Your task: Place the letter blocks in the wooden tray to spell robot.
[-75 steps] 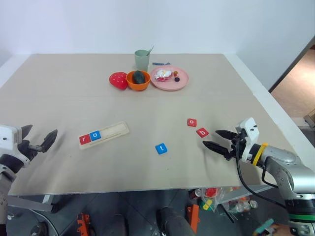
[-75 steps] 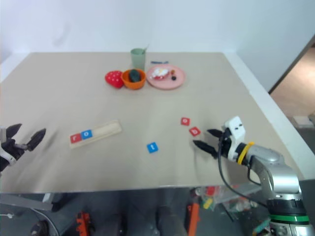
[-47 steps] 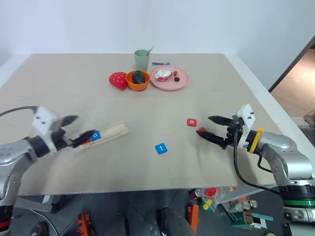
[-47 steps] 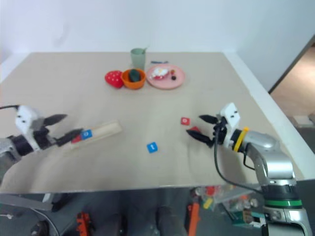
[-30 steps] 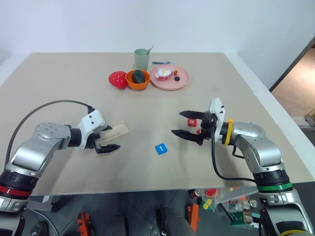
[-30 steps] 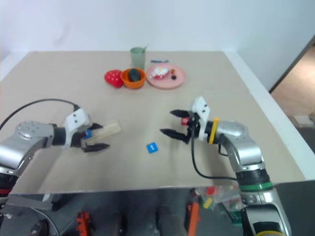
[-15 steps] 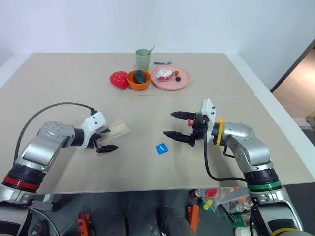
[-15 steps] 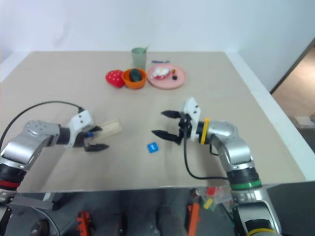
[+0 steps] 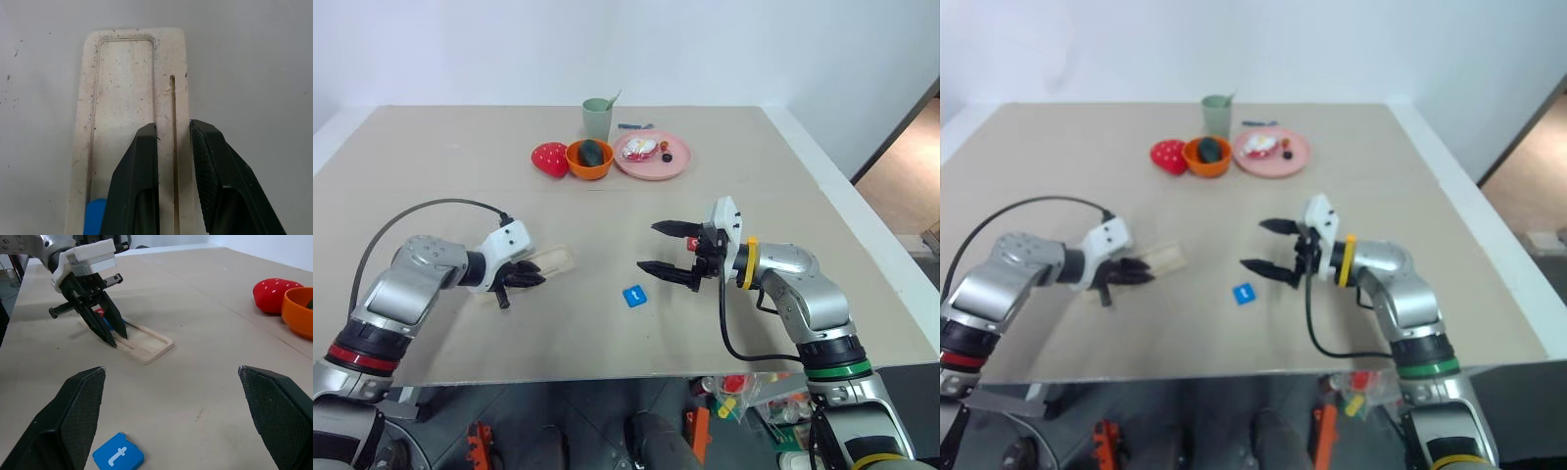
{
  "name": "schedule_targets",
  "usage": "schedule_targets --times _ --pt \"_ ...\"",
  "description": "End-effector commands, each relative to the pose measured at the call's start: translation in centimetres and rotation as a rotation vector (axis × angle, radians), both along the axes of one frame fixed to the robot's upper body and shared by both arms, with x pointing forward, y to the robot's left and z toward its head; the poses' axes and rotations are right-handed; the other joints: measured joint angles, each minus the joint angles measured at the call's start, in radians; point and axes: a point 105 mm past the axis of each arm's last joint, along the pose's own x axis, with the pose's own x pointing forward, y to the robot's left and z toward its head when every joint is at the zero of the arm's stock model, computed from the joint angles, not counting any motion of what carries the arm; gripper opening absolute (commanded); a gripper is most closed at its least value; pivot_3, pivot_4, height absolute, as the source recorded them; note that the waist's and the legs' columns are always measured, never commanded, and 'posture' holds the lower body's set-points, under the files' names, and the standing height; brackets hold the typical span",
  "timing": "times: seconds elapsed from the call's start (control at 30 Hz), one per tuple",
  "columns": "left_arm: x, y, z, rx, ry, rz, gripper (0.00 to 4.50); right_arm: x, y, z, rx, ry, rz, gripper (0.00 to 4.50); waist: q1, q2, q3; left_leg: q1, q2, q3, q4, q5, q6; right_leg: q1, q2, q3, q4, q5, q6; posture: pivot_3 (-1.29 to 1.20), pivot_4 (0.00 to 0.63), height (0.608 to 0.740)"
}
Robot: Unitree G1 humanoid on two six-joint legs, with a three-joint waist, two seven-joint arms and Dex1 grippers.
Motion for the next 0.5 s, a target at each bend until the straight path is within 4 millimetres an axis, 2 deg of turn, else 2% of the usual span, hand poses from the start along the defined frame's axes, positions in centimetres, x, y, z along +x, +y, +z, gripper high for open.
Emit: schedule_targets --times 0.03,0.23,0.5 --pt "-0.7 -2.1 0.6 0.036 -0.037 -0.141 0.44 -0.2 -0.2 0.9 0.003 -0.052 0.001 4.50 0.000 0.000 0.000 0.000 0.000 0.000 0.000 0.000 0.000 0.000 0.000 0.000 0.000 0.000 0.000 0.00 0.150 0.740" --pt "-1.8 -4.1 0.5 0.073 -0.049 -0.313 0.44 -0.2 -0.4 0.7 -0.001 -0.054 -0.012 4.50 0.001 0.000 0.000 -0.001 0.000 0.000 0.000 0.000 0.000 -0.001 0.000 0.000 0.000 0.000 0.000 0.00 0.150 0.740" --pt "-2.1 -5.1 -0.7 0.147 -0.029 -0.426 0.44 -0.2 -0.6 0.5 -0.008 -0.055 -0.026 4.50 0.000 0.000 0.000 0.000 0.000 0.000 0.000 0.000 0.000 0.000 0.000 0.000 0.000 0.000 0.000 0.00 0.150 0.740"
